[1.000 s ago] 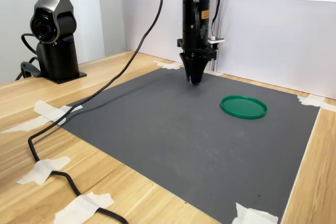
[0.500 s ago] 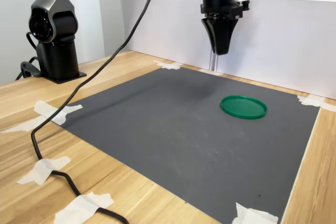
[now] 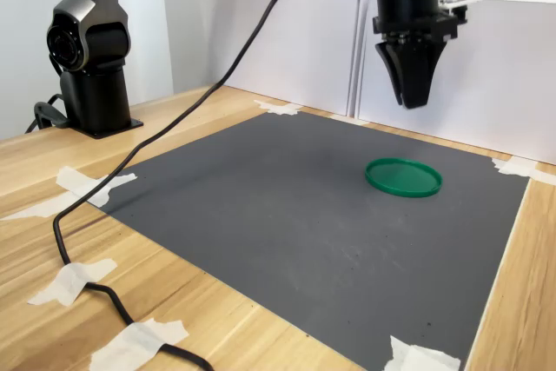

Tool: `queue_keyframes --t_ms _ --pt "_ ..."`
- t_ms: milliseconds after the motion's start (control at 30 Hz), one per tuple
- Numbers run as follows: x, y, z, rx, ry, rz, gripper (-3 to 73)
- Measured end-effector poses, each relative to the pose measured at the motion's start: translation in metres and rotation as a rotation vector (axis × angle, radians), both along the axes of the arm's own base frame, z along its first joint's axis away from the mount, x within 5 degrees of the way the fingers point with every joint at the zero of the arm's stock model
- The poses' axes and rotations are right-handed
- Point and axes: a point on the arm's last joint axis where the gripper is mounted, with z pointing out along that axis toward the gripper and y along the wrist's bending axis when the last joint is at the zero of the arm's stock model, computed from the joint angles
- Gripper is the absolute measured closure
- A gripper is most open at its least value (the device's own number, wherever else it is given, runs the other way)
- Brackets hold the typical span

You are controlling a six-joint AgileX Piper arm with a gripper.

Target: Grasp a white terminal and put it on the green lid.

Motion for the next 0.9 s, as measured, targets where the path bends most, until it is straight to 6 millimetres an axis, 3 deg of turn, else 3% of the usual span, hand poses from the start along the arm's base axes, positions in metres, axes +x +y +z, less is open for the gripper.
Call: queue_keyframes --t_ms 233,567,667,900 --pt "0.009 0.002 -0.025 -0.019 0.033 0.003 60.8" --pt "0.013 0.003 -0.039 -0.032 0.063 0.004 57.6" --pt "0.014 0.003 -0.043 -0.044 0.069 0.007 51.5" --pt "0.014 0.003 -0.044 -0.045 0.067 0.006 27.9"
